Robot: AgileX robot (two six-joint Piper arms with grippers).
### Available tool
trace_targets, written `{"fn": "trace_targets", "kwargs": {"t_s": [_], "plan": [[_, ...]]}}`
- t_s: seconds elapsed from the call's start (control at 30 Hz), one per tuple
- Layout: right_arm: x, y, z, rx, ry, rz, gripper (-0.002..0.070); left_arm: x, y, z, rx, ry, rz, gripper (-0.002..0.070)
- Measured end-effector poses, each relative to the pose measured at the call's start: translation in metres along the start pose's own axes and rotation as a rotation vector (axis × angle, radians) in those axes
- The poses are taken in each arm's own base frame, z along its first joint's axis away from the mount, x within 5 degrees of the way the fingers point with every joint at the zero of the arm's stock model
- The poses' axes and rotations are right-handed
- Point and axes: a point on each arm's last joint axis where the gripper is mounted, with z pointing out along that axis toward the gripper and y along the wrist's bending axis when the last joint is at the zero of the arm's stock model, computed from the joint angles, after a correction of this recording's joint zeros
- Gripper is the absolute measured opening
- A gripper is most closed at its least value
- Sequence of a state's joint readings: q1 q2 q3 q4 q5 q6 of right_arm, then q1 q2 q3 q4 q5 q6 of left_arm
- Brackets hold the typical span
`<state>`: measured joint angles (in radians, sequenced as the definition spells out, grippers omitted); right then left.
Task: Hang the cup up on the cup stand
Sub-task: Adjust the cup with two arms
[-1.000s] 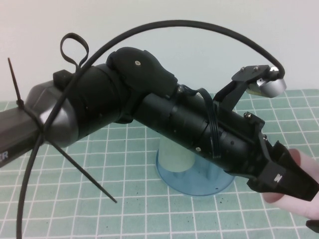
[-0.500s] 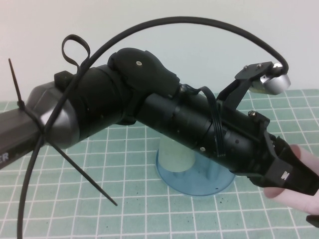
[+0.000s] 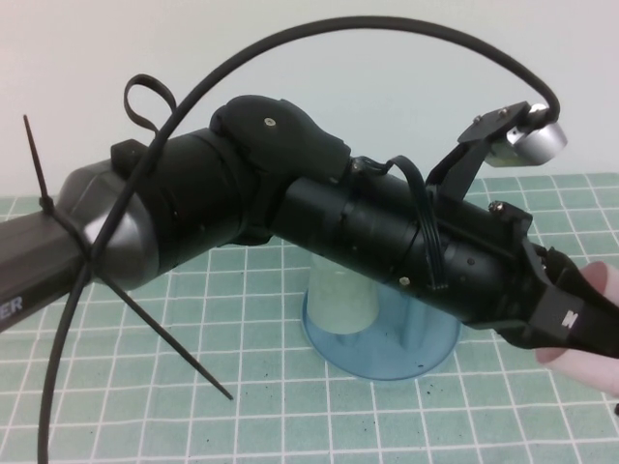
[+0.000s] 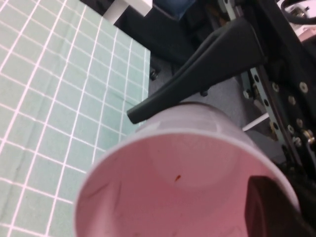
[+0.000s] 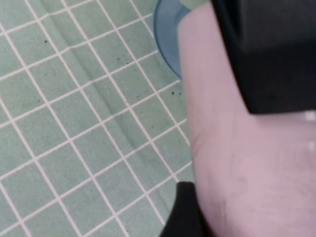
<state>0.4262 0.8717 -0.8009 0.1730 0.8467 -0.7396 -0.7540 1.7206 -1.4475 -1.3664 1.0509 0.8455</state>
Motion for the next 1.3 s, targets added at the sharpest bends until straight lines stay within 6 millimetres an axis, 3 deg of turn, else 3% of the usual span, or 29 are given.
{"fn": "trace_targets", "kwargs": {"t_s": [0.13,0.33,0.53,0.77,0.97,1.3], "plan": [[0.001,0.001,-0.003,0.009,-0.002,0.013,0.0588,-0.001,-0.001,0.000,0.006,-0.006,-0.001,0.0001],[0.007,0.002,-0.004,0.002,0.067,0.069,0.0674,-0.002,-0.002,0.000,0.021,-0.024,-0.004,0.0001],[0.012,0.003,-0.006,-0.005,0.105,0.071,0.0691,-0.005,0.003,-0.004,-0.008,-0.050,-0.002,0.0001],[0.021,0.013,-0.033,0.048,0.061,0.245,0.0692,-0.016,0.019,-0.030,-0.041,-0.143,-0.052,0.0001],[0.040,0.032,-0.055,0.094,-0.074,0.499,0.0692,-0.031,0.028,-0.041,0.046,-0.303,-0.131,0.0001],[0.068,0.069,-0.030,-0.103,-0.574,0.995,0.0693,-0.033,0.059,-0.030,0.129,-0.394,-0.275,0.0001]]}}
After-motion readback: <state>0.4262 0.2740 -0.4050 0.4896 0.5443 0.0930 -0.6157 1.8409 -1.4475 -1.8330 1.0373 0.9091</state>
